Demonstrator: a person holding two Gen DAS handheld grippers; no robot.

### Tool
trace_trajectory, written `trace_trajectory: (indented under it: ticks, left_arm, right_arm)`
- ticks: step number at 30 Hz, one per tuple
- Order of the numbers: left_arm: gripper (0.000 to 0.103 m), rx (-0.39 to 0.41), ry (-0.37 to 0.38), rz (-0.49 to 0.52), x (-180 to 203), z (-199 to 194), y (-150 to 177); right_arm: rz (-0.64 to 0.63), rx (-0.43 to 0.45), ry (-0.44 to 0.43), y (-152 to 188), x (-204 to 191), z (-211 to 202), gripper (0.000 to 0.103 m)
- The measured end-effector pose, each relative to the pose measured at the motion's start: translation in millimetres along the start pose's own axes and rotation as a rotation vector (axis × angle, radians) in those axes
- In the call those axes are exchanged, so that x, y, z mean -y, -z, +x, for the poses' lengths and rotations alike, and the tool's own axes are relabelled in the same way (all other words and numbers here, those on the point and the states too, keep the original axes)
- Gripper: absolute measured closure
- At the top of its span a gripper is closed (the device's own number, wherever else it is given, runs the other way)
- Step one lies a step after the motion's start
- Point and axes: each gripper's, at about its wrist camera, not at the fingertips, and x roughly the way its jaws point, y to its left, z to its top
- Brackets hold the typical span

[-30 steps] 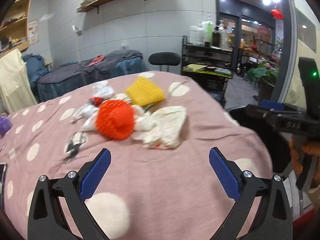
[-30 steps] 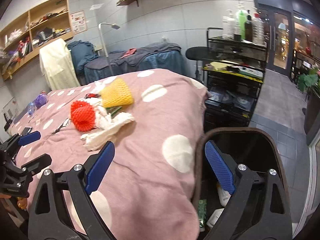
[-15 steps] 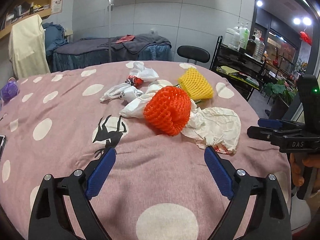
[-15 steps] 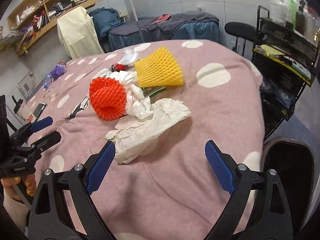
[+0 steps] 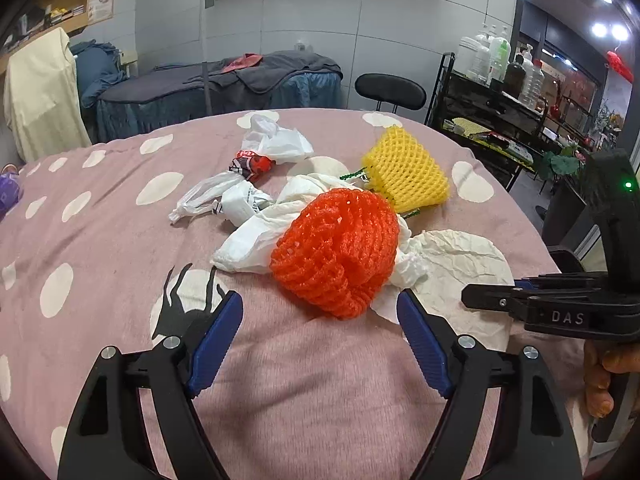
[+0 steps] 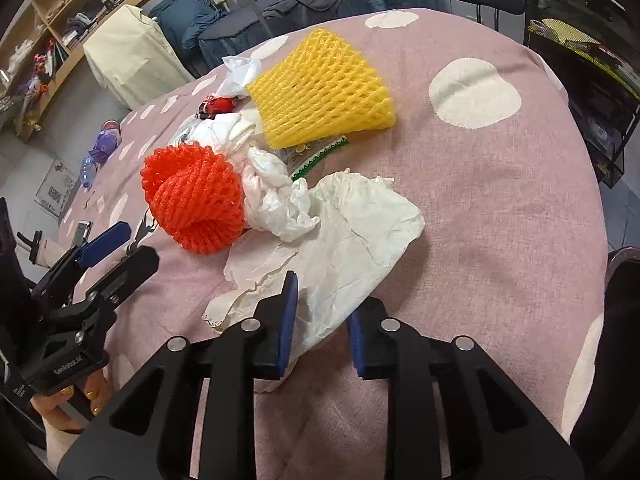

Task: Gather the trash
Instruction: 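Return both tools to the table and approach the white tissue with the right gripper, then grasp the orange foam net with the left gripper while the right lifts the white tissue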

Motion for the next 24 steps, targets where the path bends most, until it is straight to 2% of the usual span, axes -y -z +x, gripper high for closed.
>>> trace_trajectory:
  ticks: [4,6,8,9,13,17,24]
  left_arm:
    - [0.031,-0.024,-0.006,0.016,5.3,16.2,-10.1]
    - [0.040,-0.044,-0.015,0.015,6.4,24.1,-13.7]
    - [0.054,-0.058,-0.010,0.011,7.1,29.3,-15.3]
    - [0.058,-0.060,-0.011,0.008,7.4,30.6,-15.6]
    - [0.088,-0.052,-0.010,-0.012,7.5,27.4,-13.7]
    - [0.092,-0.025,0.003,-0.021,8.8,15.7,-9.3]
    - [0.092,0.047,0.020,0.008,25.4,-17.7,3.1]
  right_arm:
    - [-0.016,0.039,0.015,1.5,2.4,-12.8,0.092]
    - [-0.041,0.070,0.034,3.3,0.1,-22.2,0.094]
    - [-0.064,0.101,0.057,4.9,-2.0,-31.4,0.095]
    - [-0.076,0.118,0.071,6.0,-3.1,-36.5,0.095]
    - [-0.104,0.173,0.100,10.9,-1.4,-54.6,0.096]
    - [-0.116,0.220,0.121,17.0,3.8,-72.8,0.096]
    - [-0.123,0.302,0.143,32.0,12.3,-103.5,0.096]
